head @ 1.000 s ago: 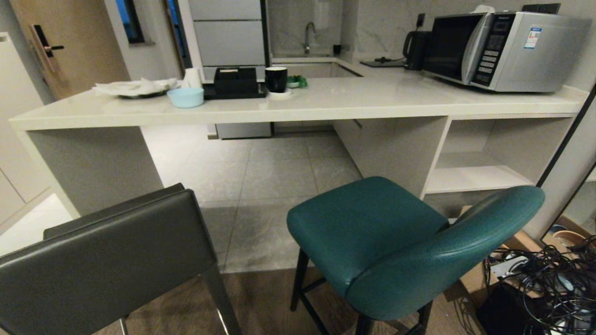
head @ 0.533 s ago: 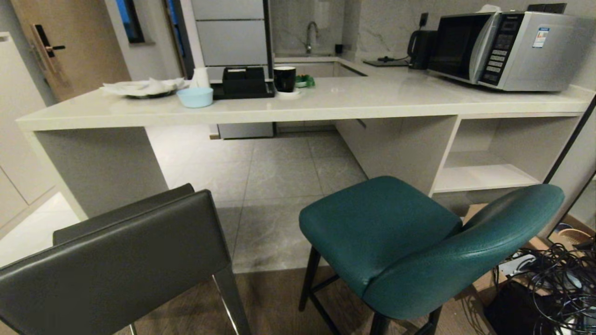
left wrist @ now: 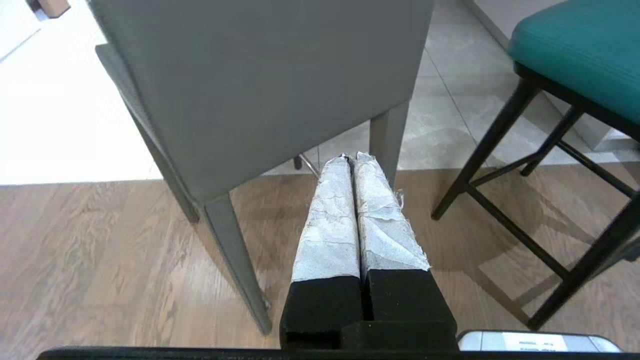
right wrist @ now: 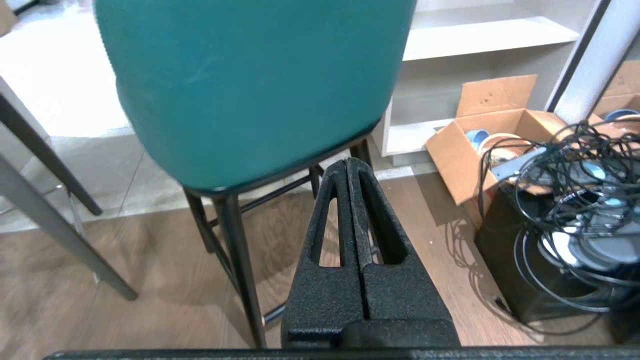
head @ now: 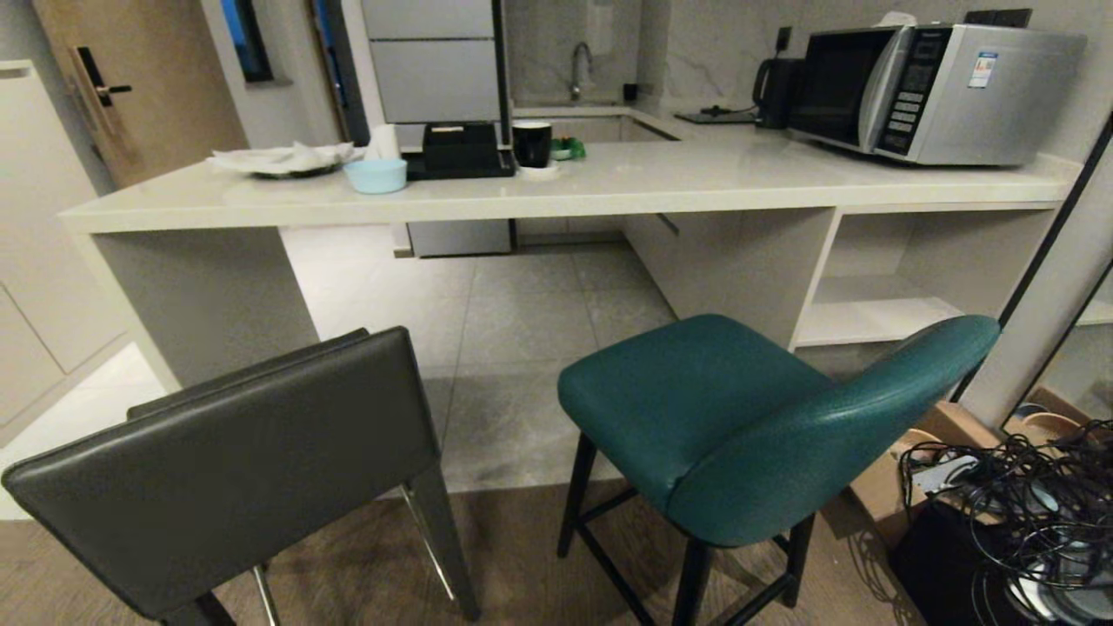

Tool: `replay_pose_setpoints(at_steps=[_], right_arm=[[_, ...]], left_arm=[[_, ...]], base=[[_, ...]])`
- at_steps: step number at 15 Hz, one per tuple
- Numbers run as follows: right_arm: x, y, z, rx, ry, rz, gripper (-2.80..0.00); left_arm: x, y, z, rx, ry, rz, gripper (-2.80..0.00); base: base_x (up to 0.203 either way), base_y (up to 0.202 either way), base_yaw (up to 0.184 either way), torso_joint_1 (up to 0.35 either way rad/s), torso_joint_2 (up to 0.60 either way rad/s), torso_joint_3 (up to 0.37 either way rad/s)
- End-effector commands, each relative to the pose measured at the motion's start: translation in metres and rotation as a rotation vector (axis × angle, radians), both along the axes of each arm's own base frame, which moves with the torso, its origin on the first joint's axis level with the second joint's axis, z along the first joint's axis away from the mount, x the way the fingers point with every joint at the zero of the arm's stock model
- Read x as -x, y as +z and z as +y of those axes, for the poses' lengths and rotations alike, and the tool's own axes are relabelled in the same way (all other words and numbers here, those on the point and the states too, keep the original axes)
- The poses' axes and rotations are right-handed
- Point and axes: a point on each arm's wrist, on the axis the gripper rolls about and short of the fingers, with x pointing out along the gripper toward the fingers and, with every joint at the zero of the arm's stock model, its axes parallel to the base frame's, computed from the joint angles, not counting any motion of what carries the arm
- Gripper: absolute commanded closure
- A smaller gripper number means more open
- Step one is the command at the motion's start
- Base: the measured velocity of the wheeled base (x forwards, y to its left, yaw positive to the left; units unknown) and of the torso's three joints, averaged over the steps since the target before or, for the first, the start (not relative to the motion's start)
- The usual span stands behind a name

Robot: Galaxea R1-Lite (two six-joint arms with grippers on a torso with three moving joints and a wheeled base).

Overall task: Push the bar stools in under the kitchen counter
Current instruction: Push the gray chair back under the dining table

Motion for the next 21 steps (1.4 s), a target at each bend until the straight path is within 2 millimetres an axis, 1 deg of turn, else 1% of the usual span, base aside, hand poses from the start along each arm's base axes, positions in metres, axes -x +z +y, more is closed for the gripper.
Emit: replay_pose_setpoints(at_steps=[1, 8, 21], right_arm=[[-0.0001, 0.0, 0.0, 0.0, 0.0, 0.002, 0.0], [-0.0001, 0.0, 0.0, 0.0, 0.0, 0.002, 0.0], [-0.0001, 0.0, 0.0, -0.001, 0.0, 0.002, 0.0]], left_arm=[[-0.0001, -0.0001, 0.0, 0.001, 0.001, 0.002, 0.0], [-0.0001, -0.0001, 0.0, 0.001, 0.001, 0.002, 0.0], [-0.0001, -0.0001, 0.0, 0.0, 0.001, 0.002, 0.0]], base=[[0.0, 0.0, 0.0, 0.0, 0.0, 0.0], [0.0, 0.012, 0.0, 0.0, 0.0, 0.0], [0.0, 0.194, 0.0, 0.002, 0.0, 0.001]])
